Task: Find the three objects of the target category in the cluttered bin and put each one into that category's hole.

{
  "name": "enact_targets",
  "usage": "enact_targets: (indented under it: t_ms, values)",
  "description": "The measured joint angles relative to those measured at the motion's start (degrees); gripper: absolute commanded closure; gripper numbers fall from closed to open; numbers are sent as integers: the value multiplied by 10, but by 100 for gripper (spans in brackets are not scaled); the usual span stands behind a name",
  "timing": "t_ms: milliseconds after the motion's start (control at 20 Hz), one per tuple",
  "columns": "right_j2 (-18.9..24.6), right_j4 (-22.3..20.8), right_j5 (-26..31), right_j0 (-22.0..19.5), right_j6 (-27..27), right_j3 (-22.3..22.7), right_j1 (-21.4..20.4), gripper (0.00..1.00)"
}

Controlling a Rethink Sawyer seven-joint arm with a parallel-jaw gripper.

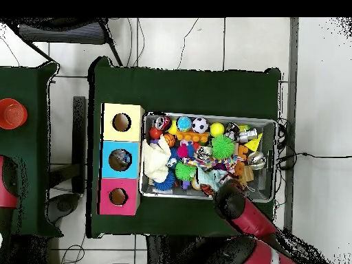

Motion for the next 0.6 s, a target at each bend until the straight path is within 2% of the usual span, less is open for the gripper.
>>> enact_targets:
  t_ms: [50,350,600]
  values:
    - [-23,8,3,28,0,-6,4,0]
    - [-79,25,42,90,0,-27,12,0]
    - [-114,25,94,117,0,-45,12,0]
